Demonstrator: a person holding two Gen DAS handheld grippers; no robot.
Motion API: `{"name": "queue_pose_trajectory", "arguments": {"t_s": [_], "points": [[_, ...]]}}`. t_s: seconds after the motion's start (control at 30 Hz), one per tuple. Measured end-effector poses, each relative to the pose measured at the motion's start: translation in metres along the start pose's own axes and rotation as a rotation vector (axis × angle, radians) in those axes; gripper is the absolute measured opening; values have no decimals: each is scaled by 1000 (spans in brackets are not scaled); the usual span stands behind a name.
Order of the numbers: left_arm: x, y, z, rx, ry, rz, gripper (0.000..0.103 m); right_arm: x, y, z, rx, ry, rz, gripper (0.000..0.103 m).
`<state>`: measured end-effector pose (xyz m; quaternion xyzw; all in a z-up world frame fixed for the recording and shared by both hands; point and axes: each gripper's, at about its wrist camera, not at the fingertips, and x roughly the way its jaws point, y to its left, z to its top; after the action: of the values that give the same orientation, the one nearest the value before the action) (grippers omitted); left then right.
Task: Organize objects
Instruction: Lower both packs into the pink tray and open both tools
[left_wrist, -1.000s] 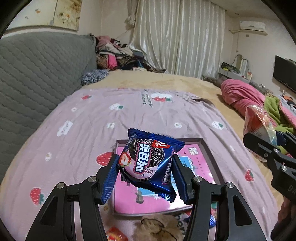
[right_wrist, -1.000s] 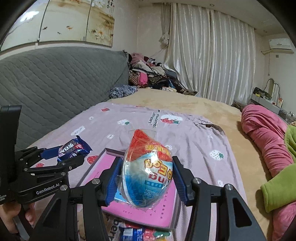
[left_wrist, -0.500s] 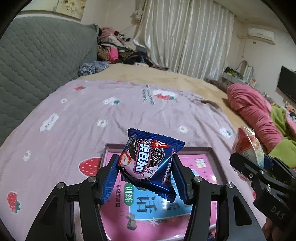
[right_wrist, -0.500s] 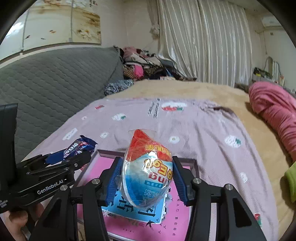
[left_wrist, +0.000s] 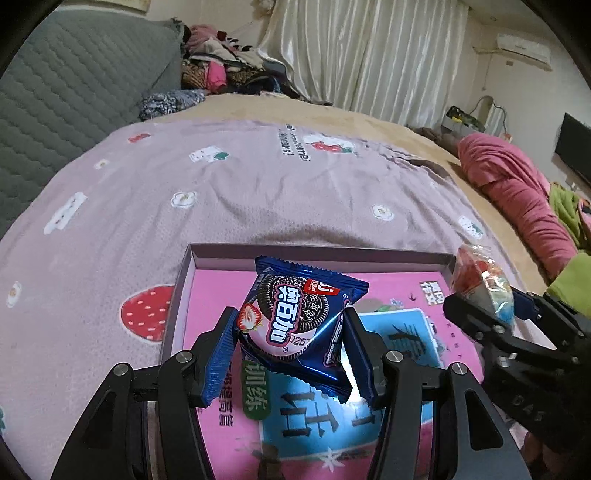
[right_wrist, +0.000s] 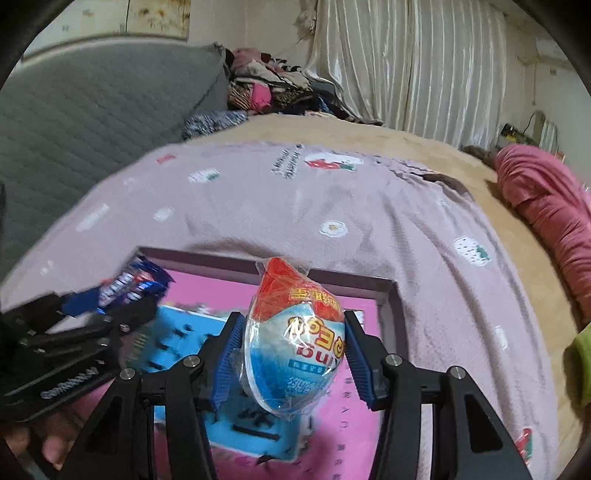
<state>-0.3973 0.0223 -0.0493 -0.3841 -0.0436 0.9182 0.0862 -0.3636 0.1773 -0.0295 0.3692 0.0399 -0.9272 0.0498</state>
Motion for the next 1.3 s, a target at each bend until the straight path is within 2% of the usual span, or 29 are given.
{"name": "queue_pose_trajectory", "arguments": {"t_s": [0.33, 0.77, 0.83, 0.93, 1.0, 1.07, 1.3], "points": [[16, -3, -8, 33, 28, 66, 58, 44, -5, -12, 10, 89, -48, 53], [36, 9, -12, -47, 109, 28, 62, 47, -15, -15, 57, 123, -1, 54], [35, 10, -12, -58, 112, 31, 68, 48, -15, -15, 58, 129, -1, 54], [33, 10, -10, -56, 105, 44, 70, 48, -16, -17, 63, 138, -2, 54], [29, 10, -9, -62, 98, 41, 74, 47, -17, -17, 66, 135, 2, 57], [26, 12, -8, -75, 91, 40, 75, 45, -18, -17, 70, 132, 3, 65], [10, 19, -4, -118, 76, 19, 76, 33, -22, -15, 93, 97, 19, 67]]}}
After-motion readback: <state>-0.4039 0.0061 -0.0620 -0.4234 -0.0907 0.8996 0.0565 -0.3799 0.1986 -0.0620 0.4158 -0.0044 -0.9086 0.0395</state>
